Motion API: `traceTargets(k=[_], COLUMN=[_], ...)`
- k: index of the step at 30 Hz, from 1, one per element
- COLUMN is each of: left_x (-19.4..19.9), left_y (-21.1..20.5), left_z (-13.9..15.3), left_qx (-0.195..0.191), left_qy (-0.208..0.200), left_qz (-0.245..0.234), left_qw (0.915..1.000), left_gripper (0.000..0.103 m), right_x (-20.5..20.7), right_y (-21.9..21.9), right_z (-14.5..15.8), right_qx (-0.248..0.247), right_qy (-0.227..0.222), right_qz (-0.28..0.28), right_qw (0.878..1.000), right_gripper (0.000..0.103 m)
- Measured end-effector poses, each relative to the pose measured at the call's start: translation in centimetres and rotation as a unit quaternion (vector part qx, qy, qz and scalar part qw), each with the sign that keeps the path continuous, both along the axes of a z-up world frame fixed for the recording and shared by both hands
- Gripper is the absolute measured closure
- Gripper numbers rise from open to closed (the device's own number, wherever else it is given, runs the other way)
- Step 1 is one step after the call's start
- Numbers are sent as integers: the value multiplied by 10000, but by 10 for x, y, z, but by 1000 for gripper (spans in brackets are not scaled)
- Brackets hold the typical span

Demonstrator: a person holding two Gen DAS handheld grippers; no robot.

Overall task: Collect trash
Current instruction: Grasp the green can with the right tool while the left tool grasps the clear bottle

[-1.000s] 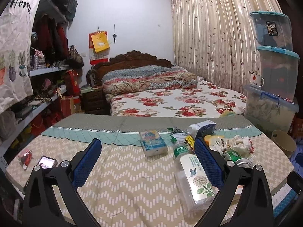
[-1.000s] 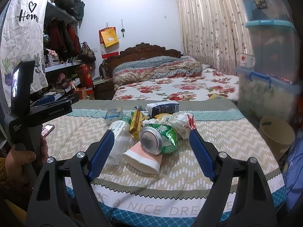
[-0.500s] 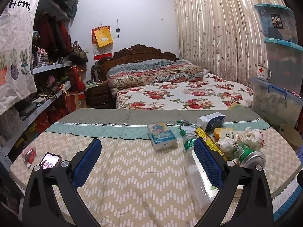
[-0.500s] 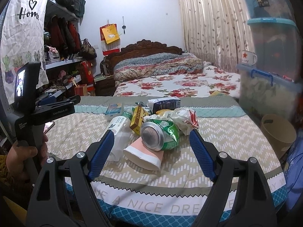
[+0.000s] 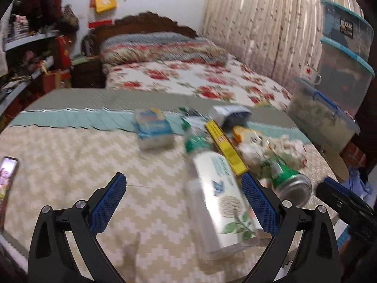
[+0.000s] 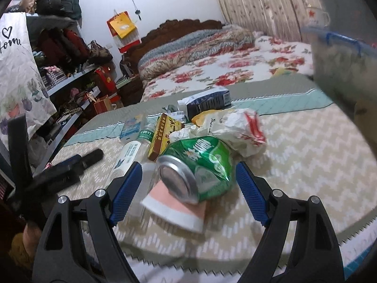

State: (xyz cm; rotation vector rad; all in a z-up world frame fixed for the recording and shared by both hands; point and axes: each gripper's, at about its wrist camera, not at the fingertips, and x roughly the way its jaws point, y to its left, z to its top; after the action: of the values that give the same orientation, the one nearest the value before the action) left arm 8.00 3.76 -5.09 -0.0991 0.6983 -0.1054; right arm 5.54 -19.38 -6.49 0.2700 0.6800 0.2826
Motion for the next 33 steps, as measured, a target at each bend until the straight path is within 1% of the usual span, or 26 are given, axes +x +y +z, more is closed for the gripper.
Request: traceTargets(k=[3, 5, 8, 10, 12, 16, 18, 20, 23, 27, 29, 31, 33], left_x=[6, 11, 18, 20, 18, 11, 3, -2, -6, -5, -3, -1, 2], left_y=[-17, -25, -32, -33, -27, -6, 5, 12, 15, 10, 5, 1, -7], left_z=[-8, -14, -26, -35, -39, -42, -40, -38, -35, -31, -28, -26, -25], left_qx=[129, 218, 313, 457, 481, 326, 416, 465, 434, 509, 566, 579, 639], left_qy=[29, 67, 236, 320, 305, 322, 251, 244, 251, 182, 142, 127, 115], left_qz=[-152, -213, -287, -285, -269, -204, -97, -26, -58, -148, -198, -283, -389], left_qw=[9998, 9995, 9988, 9980, 9980, 9987, 9988, 9986, 9987, 9984, 9981, 9978, 9971], left_gripper=[9, 9, 9, 9, 8, 8, 8, 9, 9, 9, 9, 9, 9], right_x=[13, 19, 22, 15, 6, -12, -19, -25, -27, -23, -22, -18, -12], right_y=[13, 16, 8, -7, -21, -52, -61, -68, -67, -48, -41, -41, -49], right_z=[-6, -11, -21, -24, -27, -33, -35, -33, -26, -17, -18, -21, -27], right_qx=[-73, -202, -131, -62, -88, -51, -94, -31, -20, -271, -334, -238, 43], right_qy=[28, 72, 221, 242, 232, 334, 335, 280, 105, -73, -56, 45, 220], right_qz=[132, 116, -24, -195, -370, -707, -833, -898, -862, -591, -434, -325, -300], right_qw=[9999, 9997, 9997, 9995, 9990, 9969, 9959, 9956, 9962, 9979, 9985, 9992, 9993], right_gripper=[22, 22, 22, 22, 22, 22, 22, 22, 22, 22, 20, 18, 18])
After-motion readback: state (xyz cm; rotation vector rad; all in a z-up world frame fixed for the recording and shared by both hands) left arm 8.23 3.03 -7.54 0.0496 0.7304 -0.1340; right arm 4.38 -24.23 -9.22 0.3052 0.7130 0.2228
